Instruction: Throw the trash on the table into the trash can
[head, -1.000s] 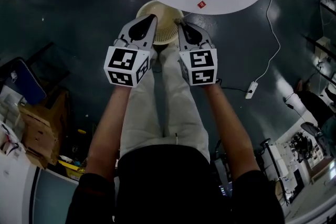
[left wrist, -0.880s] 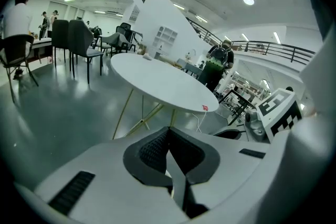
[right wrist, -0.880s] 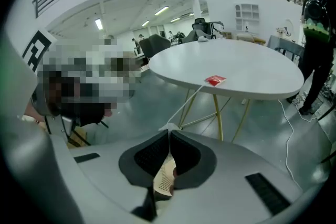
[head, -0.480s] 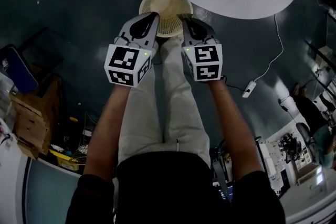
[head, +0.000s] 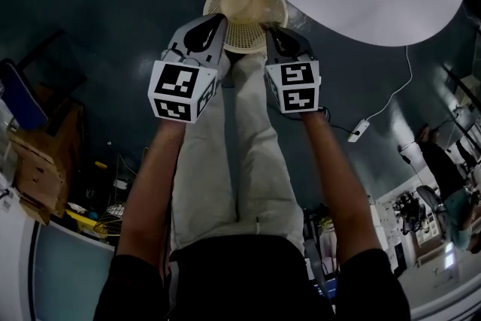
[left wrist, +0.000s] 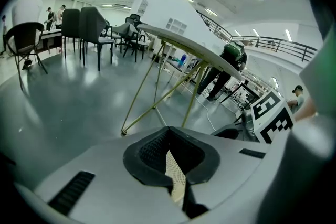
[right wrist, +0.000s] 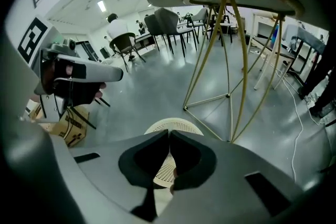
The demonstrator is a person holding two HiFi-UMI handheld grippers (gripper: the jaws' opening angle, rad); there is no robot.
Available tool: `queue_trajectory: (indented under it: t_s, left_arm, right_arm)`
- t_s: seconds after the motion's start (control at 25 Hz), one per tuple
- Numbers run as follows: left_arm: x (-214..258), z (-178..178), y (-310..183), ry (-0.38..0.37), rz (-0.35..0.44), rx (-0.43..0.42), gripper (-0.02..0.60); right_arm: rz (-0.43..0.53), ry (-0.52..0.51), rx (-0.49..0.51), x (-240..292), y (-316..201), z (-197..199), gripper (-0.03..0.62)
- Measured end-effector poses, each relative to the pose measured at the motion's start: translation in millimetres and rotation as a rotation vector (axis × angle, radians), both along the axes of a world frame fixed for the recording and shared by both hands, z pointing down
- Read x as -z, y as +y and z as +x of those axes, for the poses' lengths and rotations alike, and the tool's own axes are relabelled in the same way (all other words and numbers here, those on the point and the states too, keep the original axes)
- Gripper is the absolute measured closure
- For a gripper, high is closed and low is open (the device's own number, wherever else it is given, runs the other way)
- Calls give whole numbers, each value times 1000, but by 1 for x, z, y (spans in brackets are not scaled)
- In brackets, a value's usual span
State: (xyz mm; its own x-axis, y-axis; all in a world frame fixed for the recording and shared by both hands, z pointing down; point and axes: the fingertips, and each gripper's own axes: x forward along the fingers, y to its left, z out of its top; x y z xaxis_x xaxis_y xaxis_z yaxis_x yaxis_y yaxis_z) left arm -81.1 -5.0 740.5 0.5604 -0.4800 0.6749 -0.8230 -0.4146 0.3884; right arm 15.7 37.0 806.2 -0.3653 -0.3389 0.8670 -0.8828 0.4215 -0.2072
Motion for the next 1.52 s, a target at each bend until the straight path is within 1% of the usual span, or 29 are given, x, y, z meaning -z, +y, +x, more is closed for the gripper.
queue_trajectory:
  t_s: [0.2,0.36,0.56,0.68,0.88,0.92,1.0,1.28,1.52]
  left_arm:
    - [-30,-4,-1,-16,18,-10,566]
    - [-49,1,7,-28,11,-21,566]
    - [-71,-1,24,-23,-3,-32,566]
    - [-84,-6,32,-21,-10,-24,566]
    - [-100,-14,39,-21,-13,14,566]
    - [-102,-16,40,-21,-14,21,566]
    - [-105,-18,44,-19,-15,31,566]
    - [-111,-25,47,-20,-16,51,566]
    - [-93,-25,42,-27,-3,55,566]
  right_arm:
    - [-24,-8,31,-34,7,-8,568]
    - [-30,4,47,-54,10,-7,568]
    - [-39,4,25,-79,19,-18,566]
    - [-41,2,25,-90,22,-27,566]
    - [-44,14,44,-107,25,-32,565]
    - [-48,14,49,-110,26,-33,549]
    - [-64,8,58,-114,29,-35,470]
    - [-62,8,69,-115,32,-41,467]
    - [-53,-2,60,-95,29,-37,477]
